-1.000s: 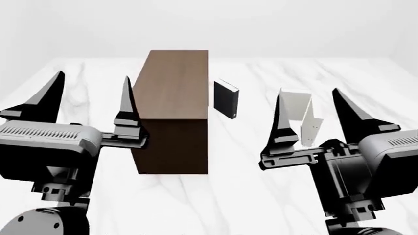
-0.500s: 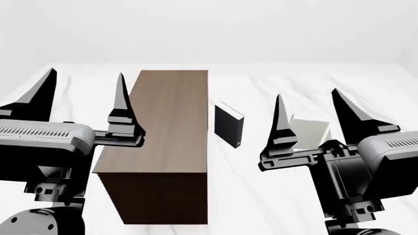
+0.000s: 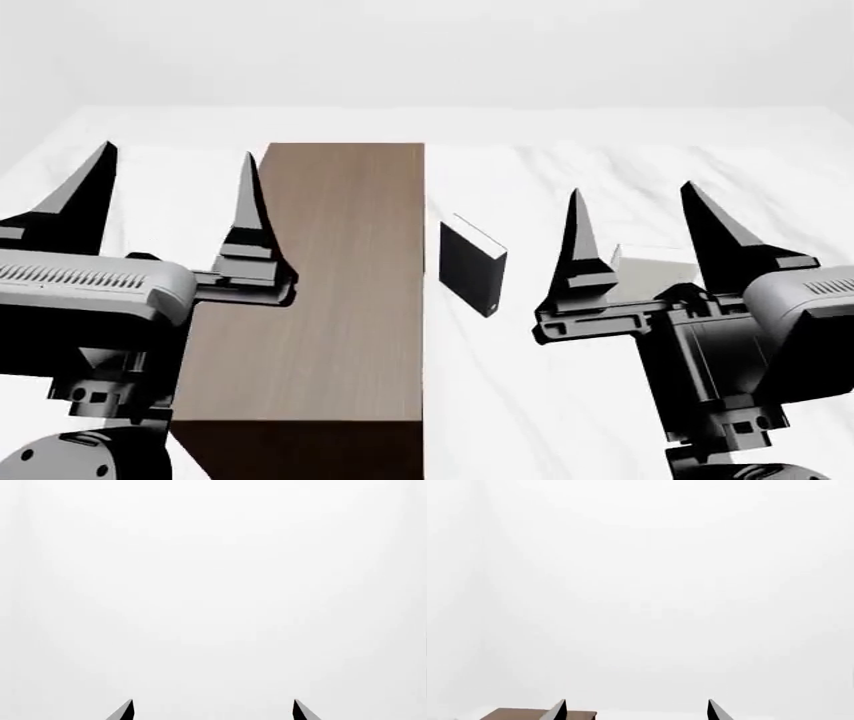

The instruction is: Pick up the book on the right and place it under the cabinet shelf.

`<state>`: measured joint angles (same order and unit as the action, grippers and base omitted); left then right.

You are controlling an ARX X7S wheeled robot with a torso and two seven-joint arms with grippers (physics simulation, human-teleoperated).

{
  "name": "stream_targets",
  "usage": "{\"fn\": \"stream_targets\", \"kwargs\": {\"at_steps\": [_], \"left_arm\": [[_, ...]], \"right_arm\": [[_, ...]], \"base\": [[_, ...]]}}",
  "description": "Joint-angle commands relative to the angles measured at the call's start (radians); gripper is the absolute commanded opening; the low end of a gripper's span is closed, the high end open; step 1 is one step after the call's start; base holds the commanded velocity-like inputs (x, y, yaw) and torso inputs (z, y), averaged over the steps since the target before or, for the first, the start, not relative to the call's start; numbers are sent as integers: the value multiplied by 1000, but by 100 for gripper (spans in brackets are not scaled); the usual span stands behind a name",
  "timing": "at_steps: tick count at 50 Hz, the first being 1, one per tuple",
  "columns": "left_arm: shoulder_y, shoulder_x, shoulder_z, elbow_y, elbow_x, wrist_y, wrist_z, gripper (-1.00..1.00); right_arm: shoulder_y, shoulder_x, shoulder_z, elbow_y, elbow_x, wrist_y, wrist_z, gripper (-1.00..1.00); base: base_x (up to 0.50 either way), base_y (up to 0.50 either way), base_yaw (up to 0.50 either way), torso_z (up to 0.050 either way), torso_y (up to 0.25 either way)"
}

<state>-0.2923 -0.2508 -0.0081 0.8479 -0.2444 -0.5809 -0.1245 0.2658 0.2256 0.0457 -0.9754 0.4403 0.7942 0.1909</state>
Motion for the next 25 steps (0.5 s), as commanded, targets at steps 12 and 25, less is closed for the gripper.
{"fn": "stream_targets", "kwargs": {"at_steps": [12, 25], "left_arm": [[-13, -22, 9, 17, 5, -24, -24, 100], [-31, -53, 65, 60, 82, -79, -68, 100]], "right_arm": [[146, 161, 119, -71, 411, 232, 269, 100], [508, 537, 134, 162, 1315, 420, 874, 100]], "base": [[0, 0, 0, 0, -125], [0, 0, 0, 0, 0]]}}
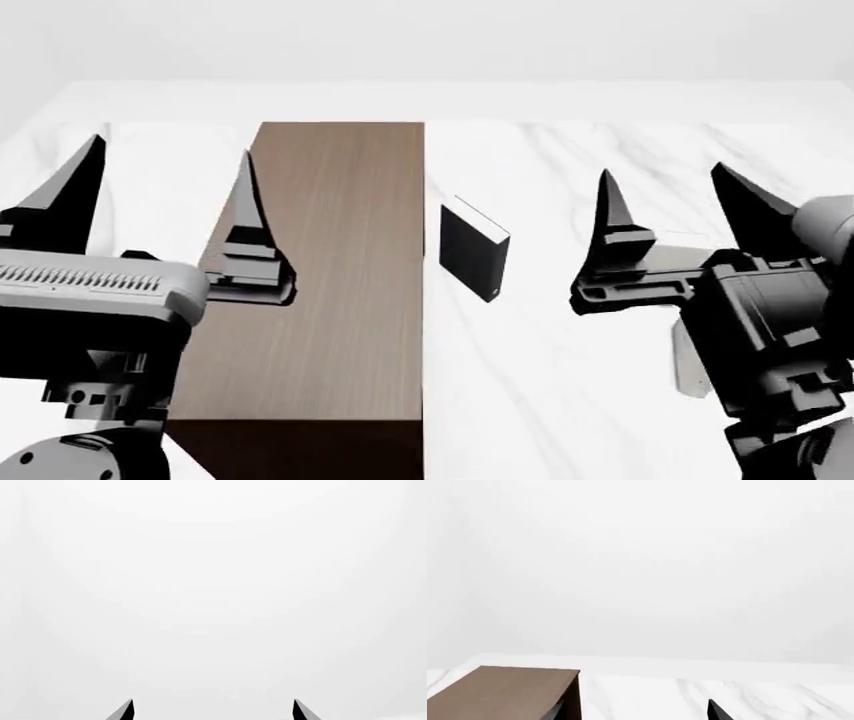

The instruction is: Pick up the book on the right and place it under the cabinet shelf.

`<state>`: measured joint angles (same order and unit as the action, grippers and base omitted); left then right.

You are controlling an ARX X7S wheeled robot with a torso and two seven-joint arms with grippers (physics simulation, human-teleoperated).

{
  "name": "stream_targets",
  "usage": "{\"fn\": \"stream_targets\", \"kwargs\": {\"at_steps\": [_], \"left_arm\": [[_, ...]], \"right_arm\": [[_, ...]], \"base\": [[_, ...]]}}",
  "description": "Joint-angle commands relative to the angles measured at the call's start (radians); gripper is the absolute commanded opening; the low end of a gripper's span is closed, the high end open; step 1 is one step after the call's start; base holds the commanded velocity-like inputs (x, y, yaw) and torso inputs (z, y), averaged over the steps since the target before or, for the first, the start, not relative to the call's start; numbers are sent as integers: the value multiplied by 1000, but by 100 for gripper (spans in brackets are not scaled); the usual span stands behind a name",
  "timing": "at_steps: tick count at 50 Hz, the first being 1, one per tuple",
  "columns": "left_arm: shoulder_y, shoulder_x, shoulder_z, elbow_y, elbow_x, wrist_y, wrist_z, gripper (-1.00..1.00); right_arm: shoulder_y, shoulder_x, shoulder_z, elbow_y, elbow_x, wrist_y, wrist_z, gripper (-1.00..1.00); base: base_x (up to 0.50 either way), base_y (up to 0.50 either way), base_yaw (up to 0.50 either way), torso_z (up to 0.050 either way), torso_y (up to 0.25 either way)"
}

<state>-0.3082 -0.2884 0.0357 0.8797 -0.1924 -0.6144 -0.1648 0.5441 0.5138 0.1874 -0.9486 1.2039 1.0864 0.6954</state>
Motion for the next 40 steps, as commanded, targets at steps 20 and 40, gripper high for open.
{"fn": "stream_targets", "kwargs": {"at_steps": [20, 40], "left_arm": [[-56, 33, -114, 89, -184, -200, -6, 100], [-67, 25, -140, 97, -238, -235, -21, 100]], "right_arm": [[688, 649, -394, 467, 1143, 133, 601, 100], [774, 622, -676, 851, 1193, 287, 593, 100]], "base": [[0, 0, 0, 0, 0], [0, 0, 0, 0, 0]]}}
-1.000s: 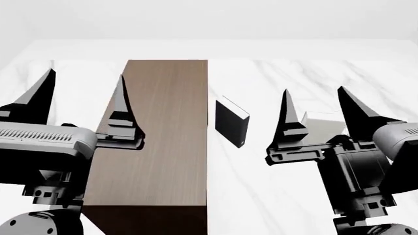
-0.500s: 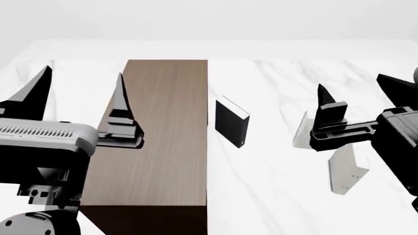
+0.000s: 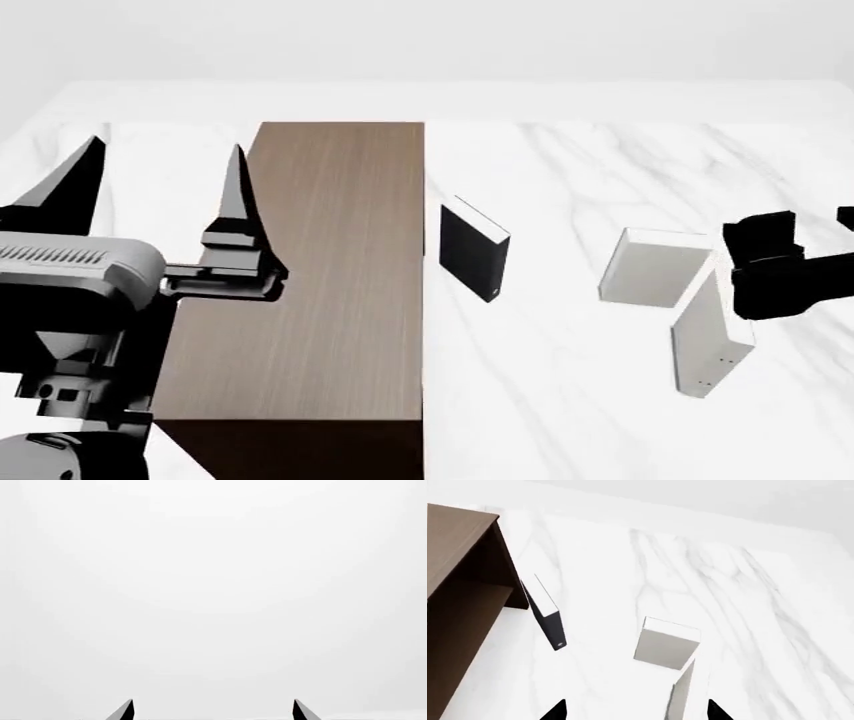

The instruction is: Pick up the book on the right and place it under the cabinet shelf.

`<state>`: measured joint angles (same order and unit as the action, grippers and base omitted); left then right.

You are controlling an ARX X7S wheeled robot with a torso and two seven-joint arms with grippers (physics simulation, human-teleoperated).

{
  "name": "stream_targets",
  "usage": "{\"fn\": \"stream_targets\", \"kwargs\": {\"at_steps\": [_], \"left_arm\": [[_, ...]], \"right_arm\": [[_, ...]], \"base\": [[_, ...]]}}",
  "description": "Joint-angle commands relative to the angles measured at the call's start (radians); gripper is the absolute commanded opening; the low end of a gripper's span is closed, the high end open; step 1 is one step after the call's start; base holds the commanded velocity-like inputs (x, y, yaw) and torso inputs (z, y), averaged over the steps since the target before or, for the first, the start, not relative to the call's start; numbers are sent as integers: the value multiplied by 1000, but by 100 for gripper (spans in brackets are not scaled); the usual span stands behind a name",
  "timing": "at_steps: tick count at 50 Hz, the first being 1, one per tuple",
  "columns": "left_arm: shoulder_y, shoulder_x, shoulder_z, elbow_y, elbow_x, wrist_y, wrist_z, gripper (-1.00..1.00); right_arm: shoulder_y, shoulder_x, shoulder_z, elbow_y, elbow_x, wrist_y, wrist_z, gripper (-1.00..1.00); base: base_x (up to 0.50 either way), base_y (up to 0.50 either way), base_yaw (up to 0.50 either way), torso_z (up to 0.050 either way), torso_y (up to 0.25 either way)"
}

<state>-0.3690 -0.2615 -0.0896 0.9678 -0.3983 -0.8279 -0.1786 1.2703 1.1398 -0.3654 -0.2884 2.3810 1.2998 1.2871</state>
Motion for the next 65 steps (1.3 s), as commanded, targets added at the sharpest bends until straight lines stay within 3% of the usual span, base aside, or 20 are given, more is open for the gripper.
{"fn": "stream_targets", "kwargs": {"at_steps": [1, 23, 49, 65], "left_arm": [[-7, -2, -15, 9, -34, -21, -8, 100], [2, -18, 0, 1, -41, 1, -24, 100], [9, -46, 26, -19, -54, 54, -50, 100], [7, -54, 54, -29, -41, 72, -61, 100]], "right_arm": [[47, -10, -126, 206, 2, 79, -3, 100], [10, -77, -97, 352, -230, 77, -117, 100], [-113, -204, -123, 522, -703, -33, -491, 100], [-119, -222, -152, 589, -806, -92, -566, 100]], "base": [[0, 0, 0, 0, 0], [0, 0, 0, 0, 0], [0, 0, 0, 0, 0], [0, 0, 0, 0, 0]]}}
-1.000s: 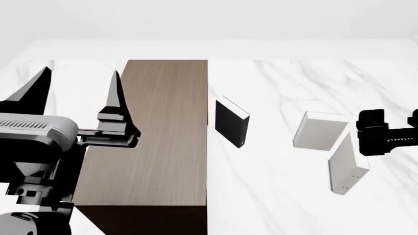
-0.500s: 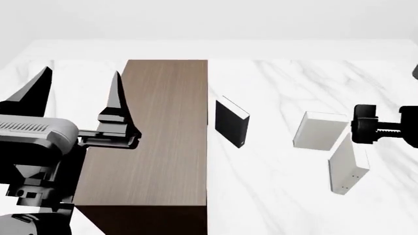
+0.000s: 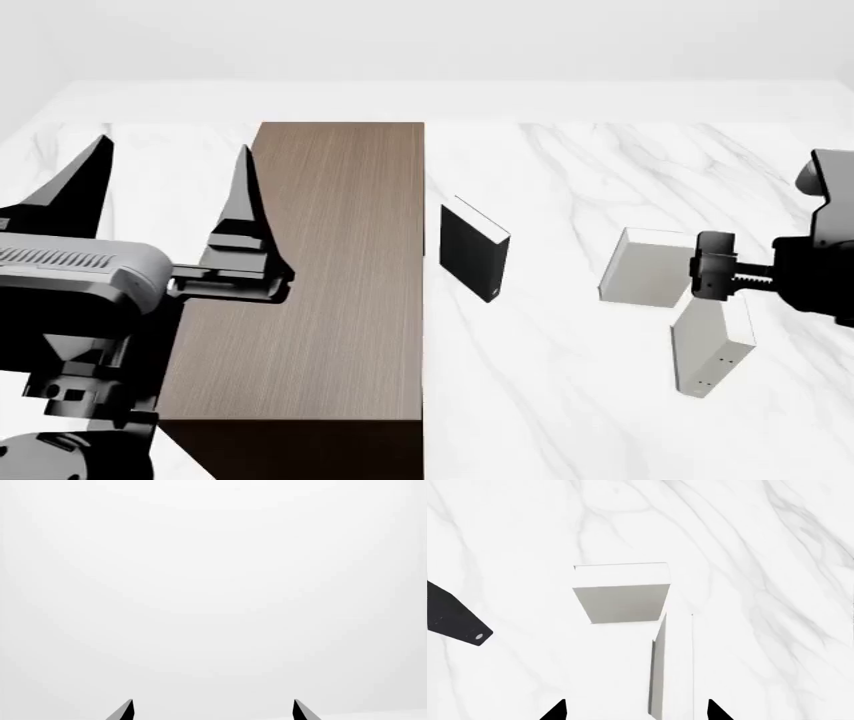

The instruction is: Pick up the book on the right and place it under the cabinet shelf.

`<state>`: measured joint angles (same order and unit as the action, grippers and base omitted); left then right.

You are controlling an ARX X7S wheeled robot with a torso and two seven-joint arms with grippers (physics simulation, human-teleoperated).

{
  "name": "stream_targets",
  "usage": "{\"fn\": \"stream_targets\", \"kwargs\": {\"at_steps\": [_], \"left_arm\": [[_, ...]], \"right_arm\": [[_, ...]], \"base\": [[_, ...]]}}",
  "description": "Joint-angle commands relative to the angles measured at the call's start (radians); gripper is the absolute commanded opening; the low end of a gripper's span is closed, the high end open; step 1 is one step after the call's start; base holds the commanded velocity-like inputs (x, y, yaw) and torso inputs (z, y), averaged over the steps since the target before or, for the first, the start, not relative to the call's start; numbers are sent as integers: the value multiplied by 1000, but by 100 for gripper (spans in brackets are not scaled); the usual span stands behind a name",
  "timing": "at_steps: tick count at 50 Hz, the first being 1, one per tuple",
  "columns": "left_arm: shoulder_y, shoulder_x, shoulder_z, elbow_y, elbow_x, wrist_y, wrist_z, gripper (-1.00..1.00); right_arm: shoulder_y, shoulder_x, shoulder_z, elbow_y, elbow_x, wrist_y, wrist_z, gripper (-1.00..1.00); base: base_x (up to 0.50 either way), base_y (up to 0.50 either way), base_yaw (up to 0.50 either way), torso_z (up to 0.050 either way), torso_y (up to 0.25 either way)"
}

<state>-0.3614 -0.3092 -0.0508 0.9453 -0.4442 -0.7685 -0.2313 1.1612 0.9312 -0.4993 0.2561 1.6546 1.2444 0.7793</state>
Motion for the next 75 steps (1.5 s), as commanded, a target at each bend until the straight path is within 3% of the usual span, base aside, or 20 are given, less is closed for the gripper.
{"fn": "stream_targets", "kwargs": {"at_steps": [1, 47, 75], "left_arm": [[-1, -7, 17, -7, 5, 14, -8, 100], [3, -29, 66, -32, 18, 48, -30, 100], [1, -43, 78, -34, 11, 56, -48, 100]], "right_arm": [[-10, -12, -19, 46, -84, -40, -60, 100], [-59, -117, -171, 339, -377, -245, -370, 100], [-74, -177, -214, 470, -446, -318, -463, 100]], "base": [[0, 0, 0, 0, 0], [0, 0, 0, 0, 0], [0, 0, 0, 0, 0]]}}
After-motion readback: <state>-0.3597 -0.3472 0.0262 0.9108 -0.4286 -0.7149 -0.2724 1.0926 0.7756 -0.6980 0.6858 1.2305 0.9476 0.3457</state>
